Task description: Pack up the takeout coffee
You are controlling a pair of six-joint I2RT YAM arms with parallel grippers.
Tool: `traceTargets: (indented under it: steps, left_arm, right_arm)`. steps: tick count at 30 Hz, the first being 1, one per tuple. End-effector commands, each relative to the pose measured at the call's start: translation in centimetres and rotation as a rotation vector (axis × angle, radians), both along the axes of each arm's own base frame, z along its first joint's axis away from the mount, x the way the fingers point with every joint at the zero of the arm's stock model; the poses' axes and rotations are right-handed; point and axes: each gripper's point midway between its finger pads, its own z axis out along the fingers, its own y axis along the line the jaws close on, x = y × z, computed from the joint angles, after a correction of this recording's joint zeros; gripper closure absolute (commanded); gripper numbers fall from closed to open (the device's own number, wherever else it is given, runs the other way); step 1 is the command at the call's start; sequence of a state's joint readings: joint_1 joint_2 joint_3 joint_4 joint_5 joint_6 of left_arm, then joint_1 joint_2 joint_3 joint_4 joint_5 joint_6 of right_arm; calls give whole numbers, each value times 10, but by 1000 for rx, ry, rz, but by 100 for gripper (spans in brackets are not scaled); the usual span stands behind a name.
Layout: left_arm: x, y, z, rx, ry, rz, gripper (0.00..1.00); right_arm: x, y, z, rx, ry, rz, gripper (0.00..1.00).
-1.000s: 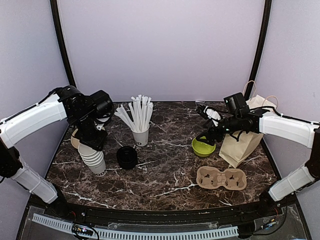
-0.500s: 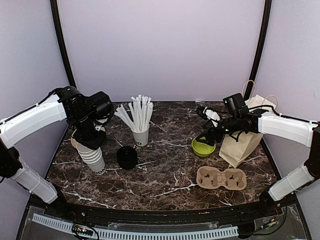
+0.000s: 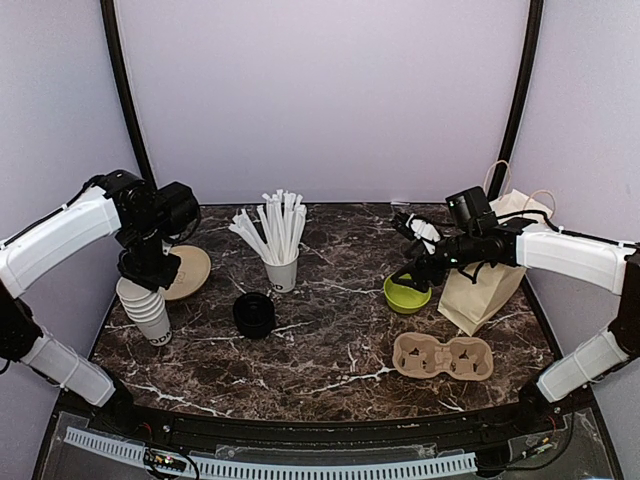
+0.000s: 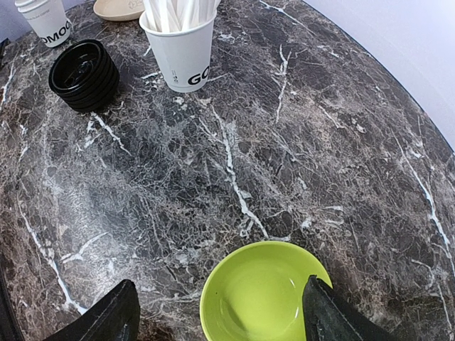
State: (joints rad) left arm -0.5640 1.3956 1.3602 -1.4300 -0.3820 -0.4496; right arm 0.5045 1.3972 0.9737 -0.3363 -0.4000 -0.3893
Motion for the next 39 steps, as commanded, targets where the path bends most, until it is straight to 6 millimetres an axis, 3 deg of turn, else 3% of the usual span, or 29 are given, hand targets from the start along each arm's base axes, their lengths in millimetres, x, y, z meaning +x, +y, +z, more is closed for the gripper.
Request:
traceTargets:
  steps: [1,3,5,6,8,9,11,13,15,18,20,22,23,24,27,28,29,30,31,32,33,34,35,36,37,39]
  left_arm:
    - [2,0,8,-16,-35,-9,100]
    - [3,5,12,18,-27,11,100]
    - [2,-12,7,-76,-9,-9,100]
    - [3,-12,7,-77,-21,-4,100]
    - [4,11,8,67,-27,16,100]
    - [1,9,5,34,-5,36,100]
    - [5,-15,2,-135,-12,30,100]
    - [8,2,9,-35,-23,67,100]
    - [11,-16,9,-138,-4,36,100]
    - [21,10,26,7,-71,67,100]
    - [24,-2,26,-89,-81,74,100]
    - [26,15,27,52,-86,69,100]
    - [24,12,22,26,-55,76,100]
    - [23,-4,12,-82,-27,77,100]
    - [20,-8,4,-42,17,74,100]
    - [17,-43,-4,-233,74,12,100]
    - [24,-49,2,-269,10,-3,100]
    - [25,-37,11,-190,-30,35,100]
    - [27,-10,13,-9,-28,42,100]
    - [25,-10,11,-52,15,41,100]
    - [26,-36,11,-232,18,26,100]
    - [29,-38,15,-240,-22,24,100]
    - [30,-17,25,-90,-70,51,100]
    - [31,-7,23,-11,-56,35,100]
    - [26,-2,14,-8,-10,64,100]
    - [28,-7,17,-5,-31,69,100]
  right_arm:
    - [0,6,-1,9,-7,20,21]
    - [0,7,-1,11,-2,23,21]
    - [0,7,-1,12,2,26,21]
    - [0,8,-2,12,6,27,21]
    - [0,8,-2,13,8,28,21]
    - [0,8,-1,13,8,27,21]
    - [-1,7,-2,10,12,28,21]
    - [-1,7,-2,11,10,28,21]
    - [0,8,-3,9,11,28,21]
    - [0,9,-3,10,18,32,21]
    - [0,9,-4,10,22,33,21]
    - [0,9,-5,9,24,34,21]
    - [1,10,-5,9,24,34,21]
    - [0,9,-6,8,27,34,21]
    - [-1,10,-7,8,34,37,21]
    - [-1,10,-7,9,34,38,21]
    - [-1,11,-6,11,34,42,21]
    - [-1,11,-6,13,39,47,21]
    - [-2,12,-7,15,45,50,21]
    - [-2,13,-7,16,50,56,22]
    - [-3,15,-7,17,54,60,22]
    - [-3,15,-8,17,59,63,22]
    - [-4,16,-8,17,61,65,21]
    - [-4,16,-9,16,63,67,22]
    - [-4,16,-10,14,63,68,22]
    - [-4,16,-10,11,62,67,22]
